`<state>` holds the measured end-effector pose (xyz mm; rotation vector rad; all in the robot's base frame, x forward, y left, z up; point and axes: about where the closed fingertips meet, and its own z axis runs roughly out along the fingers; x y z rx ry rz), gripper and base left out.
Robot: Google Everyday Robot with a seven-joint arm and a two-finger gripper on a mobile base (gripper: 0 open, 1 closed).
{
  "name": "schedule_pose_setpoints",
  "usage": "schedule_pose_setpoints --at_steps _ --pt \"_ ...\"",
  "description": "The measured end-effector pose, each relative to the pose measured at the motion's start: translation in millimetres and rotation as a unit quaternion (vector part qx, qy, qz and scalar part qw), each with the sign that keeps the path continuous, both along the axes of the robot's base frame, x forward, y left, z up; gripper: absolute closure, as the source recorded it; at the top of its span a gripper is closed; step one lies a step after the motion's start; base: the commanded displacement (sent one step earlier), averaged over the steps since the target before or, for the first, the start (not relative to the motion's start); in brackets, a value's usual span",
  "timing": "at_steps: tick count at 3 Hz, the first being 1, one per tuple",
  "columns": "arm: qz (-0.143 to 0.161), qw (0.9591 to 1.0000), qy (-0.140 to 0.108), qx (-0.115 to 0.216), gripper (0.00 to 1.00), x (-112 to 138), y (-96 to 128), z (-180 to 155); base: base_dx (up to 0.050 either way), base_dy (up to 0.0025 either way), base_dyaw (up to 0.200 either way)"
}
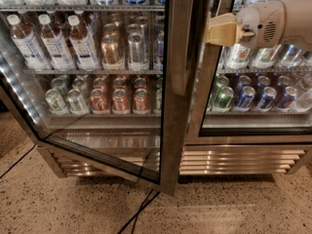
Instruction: Open left fridge door
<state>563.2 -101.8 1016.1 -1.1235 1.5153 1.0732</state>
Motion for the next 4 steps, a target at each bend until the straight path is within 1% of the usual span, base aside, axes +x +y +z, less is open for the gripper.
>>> schedule_pose_setpoints --at_steps 1,2,3,4 --pt "0.105 0.9932 0.05 0.012 1.0 35 37 -37 0.0 0.0 0.0" --pt "0.142 0.9887 0.048 0.011 1.0 35 54 -40 0.0 0.0 0.0" --pt "0.148 0.9879 0.046 0.011 1.0 35 57 -41 0.0 0.0 0.0" --pt "0.167 0.9853 0.033 0.01 1.0 24 68 -42 0.0 0.0 0.0"
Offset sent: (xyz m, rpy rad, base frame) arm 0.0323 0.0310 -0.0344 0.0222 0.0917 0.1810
